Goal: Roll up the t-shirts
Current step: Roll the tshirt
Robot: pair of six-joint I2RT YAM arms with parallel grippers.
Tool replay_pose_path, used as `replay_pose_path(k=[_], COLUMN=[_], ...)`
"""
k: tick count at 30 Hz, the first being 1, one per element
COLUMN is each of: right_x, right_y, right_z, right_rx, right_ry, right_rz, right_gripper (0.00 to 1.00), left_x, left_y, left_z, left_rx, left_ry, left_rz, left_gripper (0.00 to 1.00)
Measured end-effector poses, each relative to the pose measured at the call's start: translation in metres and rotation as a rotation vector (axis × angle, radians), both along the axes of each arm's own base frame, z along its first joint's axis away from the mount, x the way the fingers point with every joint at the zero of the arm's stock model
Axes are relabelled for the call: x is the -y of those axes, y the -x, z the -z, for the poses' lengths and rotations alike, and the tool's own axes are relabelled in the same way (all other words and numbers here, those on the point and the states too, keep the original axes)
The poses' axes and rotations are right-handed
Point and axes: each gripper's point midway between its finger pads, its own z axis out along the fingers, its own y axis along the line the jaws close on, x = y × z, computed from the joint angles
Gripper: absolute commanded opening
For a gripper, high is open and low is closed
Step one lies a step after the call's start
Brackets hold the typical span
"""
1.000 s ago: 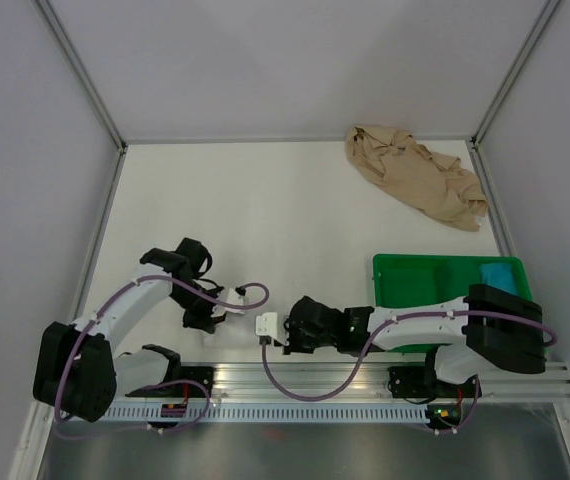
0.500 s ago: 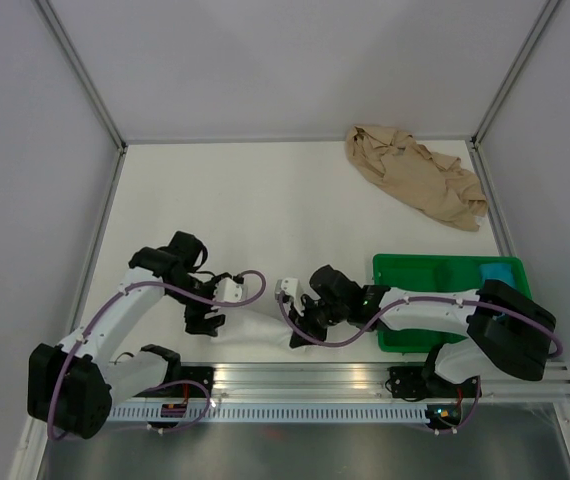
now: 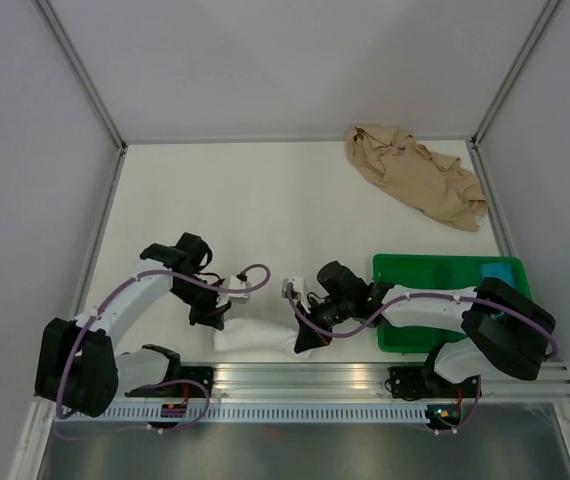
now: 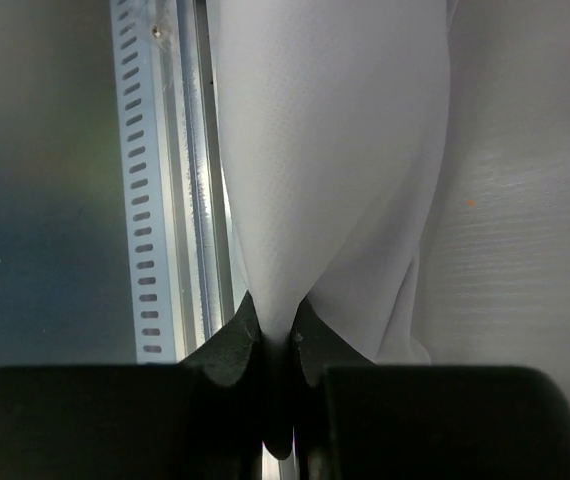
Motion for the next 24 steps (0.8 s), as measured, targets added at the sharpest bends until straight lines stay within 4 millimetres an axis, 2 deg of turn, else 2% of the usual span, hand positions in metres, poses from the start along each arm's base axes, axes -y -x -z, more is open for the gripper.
replay_pose_path(k=[1, 3, 5, 6, 9, 15, 17, 20, 21, 22, 23, 24], right_x=[0.003, 0.006, 0.009, 0.010, 0.011, 0.012, 0.012, 0.013, 0.012, 0.011, 0.009, 0.007], right_y=[0.002, 0.003, -0.001, -0.006, -0.016, -0.025, -0.028, -0.028, -0.026, -0.023, -0.021, -0.019], right_z=[0.002, 0.005, 0.008, 0.008, 0.002, -0.028, -0.030, -0.024, -0.021, -0.018, -0.015, -0.014], right_rx=[-0.012, -0.021, -0.015, 0.001, 0.047, 0.120, 0.125, 0.115, 0.111, 0.110, 0.110, 0.105], right_ry=[0.002, 0.003, 0.015, 0.024, 0.006, -0.117, -0.137, -0.136, -0.132, -0.126, -0.121, -0.120], right_rz=[-0.004, 0.003, 0.030, 0.056, 0.118, 0.220, 0.254, 0.298, 0.304, 0.308, 0.309, 0.317], right_gripper=[0.18, 0.35, 0.41, 0.49, 0.59, 0.62, 0.63, 0.63, 0.60, 0.53, 0.39, 0.13], left_x=[-0.002, -0.005, -0.007, -0.008, -0.009, -0.008, -0.008, -0.008, -0.008, -0.008, -0.008, -0.008], left_y=[-0.002, -0.010, -0.015, -0.017, -0.018, -0.018, -0.018, -0.018, -0.019, -0.019, -0.019, -0.019], left_z=[0.002, 0.006, 0.011, 0.014, 0.018, 0.021, 0.023, 0.024, 0.024, 0.024, 0.024, 0.024], left_rx=[-0.019, -0.052, -0.071, -0.081, -0.097, -0.115, -0.127, -0.133, -0.132, -0.132, -0.132, -0.132], left_ry=[-0.004, -0.005, -0.013, -0.019, -0.026, -0.029, -0.031, -0.032, -0.032, -0.032, -0.032, -0.032], left_rz=[-0.012, -0.045, -0.061, -0.066, -0.066, -0.065, -0.065, -0.065, -0.065, -0.065, -0.066, -0.066], left_gripper=[0.02, 0.02, 0.02, 0.02, 0.02, 0.02, 0.02, 0.02, 0.02, 0.02, 0.02, 0.02])
